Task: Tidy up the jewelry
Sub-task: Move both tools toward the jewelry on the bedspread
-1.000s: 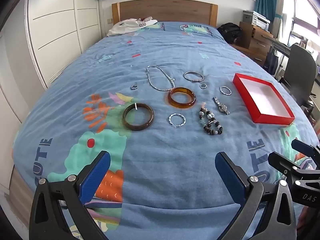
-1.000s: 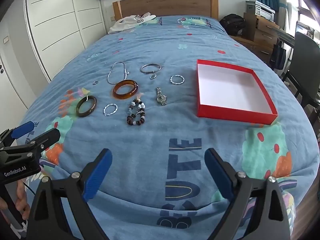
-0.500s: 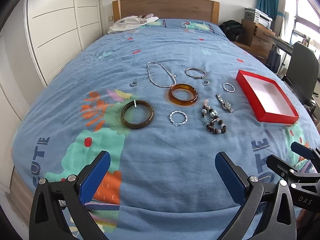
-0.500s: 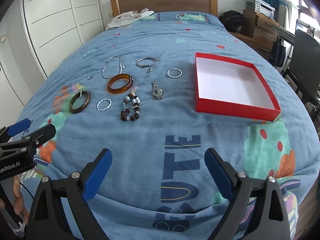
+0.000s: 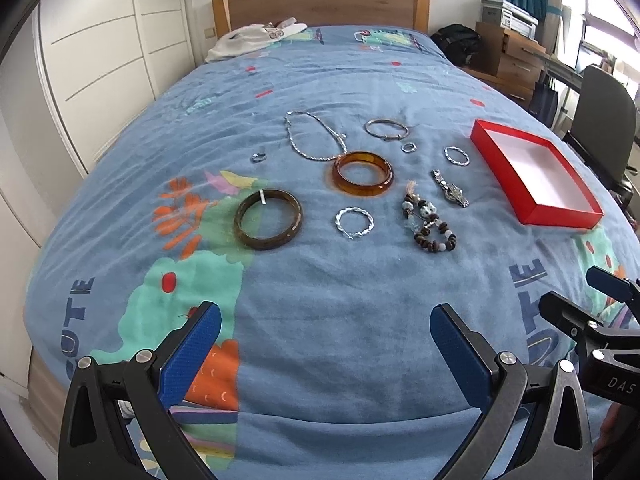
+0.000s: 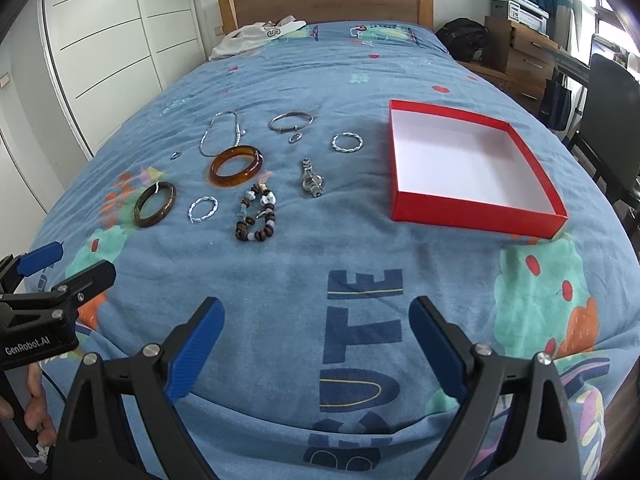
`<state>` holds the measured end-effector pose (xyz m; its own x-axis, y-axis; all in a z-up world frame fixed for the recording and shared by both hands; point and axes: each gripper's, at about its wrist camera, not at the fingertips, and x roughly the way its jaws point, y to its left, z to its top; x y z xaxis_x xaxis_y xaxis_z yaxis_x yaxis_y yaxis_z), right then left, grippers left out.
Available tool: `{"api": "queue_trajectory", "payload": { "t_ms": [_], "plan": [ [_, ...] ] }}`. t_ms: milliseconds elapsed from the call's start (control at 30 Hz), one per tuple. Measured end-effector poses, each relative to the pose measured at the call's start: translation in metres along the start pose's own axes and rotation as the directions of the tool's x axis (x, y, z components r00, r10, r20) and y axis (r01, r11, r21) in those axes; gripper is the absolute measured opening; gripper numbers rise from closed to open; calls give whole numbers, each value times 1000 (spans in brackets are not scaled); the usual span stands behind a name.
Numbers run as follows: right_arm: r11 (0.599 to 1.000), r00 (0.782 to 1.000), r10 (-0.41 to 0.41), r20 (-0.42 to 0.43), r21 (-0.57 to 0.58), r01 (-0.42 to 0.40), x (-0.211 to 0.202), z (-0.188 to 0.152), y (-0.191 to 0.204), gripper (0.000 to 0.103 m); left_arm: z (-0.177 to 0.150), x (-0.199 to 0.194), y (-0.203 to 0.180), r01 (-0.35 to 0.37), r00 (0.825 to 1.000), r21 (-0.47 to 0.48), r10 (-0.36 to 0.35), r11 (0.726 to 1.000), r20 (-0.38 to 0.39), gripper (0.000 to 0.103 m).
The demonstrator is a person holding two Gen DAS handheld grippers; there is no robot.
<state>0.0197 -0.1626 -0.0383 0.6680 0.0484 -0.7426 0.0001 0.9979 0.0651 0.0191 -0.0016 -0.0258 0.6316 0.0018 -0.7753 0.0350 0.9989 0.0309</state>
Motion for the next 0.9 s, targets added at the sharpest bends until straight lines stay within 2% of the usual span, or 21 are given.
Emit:
{"api": "queue_trajectory", "payload": {
  "t_ms": [433,900],
  "plan": [
    [999,1000,-24,-1,-28,24,8,1,1,94,2,10,2,-4,999,-13,3,1000,-42,102],
    [1000,998,-28,-58,1,29,27,1,-10,94,3,32,5,-15,996,-20,13,1000,-94,102]
  ]
}}
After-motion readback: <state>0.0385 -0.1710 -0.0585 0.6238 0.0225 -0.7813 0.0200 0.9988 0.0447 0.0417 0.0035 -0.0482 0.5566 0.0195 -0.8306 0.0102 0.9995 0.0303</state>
